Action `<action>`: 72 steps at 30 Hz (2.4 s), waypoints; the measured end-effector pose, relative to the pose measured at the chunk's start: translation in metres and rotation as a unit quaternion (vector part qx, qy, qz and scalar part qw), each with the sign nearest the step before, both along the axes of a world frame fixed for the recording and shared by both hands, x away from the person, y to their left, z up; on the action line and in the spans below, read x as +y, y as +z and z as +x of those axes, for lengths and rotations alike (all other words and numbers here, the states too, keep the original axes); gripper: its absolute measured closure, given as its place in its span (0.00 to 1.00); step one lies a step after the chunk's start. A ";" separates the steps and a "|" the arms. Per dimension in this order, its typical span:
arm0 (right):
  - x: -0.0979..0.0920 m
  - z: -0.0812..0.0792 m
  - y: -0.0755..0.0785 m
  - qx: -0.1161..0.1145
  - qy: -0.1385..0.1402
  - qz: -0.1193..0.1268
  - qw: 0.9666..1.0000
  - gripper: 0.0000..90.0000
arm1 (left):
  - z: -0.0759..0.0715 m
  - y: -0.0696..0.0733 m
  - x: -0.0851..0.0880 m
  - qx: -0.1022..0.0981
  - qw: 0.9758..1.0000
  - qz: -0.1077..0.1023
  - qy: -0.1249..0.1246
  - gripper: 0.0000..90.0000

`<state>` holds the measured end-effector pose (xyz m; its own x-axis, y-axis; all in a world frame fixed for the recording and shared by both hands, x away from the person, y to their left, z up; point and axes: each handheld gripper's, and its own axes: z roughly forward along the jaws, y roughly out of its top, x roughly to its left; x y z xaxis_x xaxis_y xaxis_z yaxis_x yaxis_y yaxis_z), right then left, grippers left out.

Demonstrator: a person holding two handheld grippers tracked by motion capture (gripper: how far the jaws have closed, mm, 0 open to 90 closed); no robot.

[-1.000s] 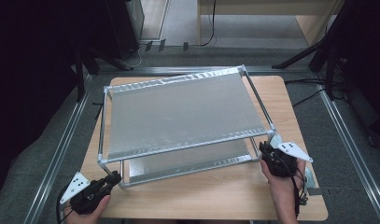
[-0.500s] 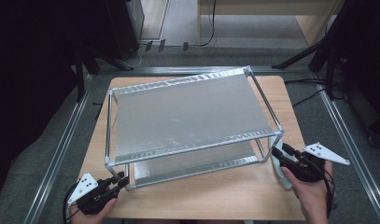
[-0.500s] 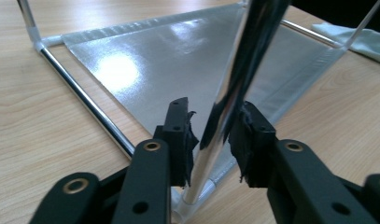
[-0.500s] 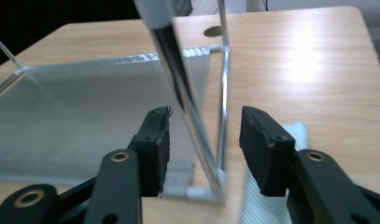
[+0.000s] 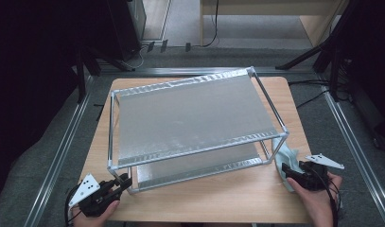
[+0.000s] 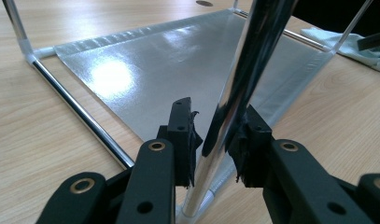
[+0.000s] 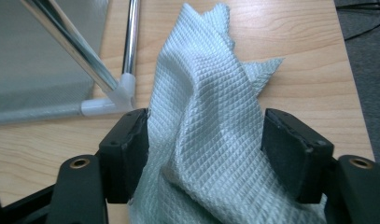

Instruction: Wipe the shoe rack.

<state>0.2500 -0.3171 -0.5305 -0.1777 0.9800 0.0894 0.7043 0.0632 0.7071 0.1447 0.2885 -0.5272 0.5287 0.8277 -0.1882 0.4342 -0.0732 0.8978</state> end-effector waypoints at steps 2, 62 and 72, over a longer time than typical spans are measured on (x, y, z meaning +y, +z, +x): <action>0.003 0.001 -0.003 0.008 0.003 -0.008 1.000 0.33 | 0.000 0.000 -0.001 0.000 1.000 0.003 0.000 0.80; 0.065 -0.020 0.042 -0.137 0.054 0.021 0.989 0.93 | 0.002 -0.003 -0.007 -0.007 1.000 0.004 0.001 0.86; 0.110 -0.040 0.063 -0.206 0.147 0.021 0.967 0.93 | 0.002 -0.003 -0.009 -0.007 1.000 0.004 0.001 0.86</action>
<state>0.2105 -0.2076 -0.4675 -0.4763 0.8792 -0.0103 0.3183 0.1833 0.9301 0.1465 0.2797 -0.5306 0.5305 0.8299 -0.1728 0.4208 -0.0808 0.9035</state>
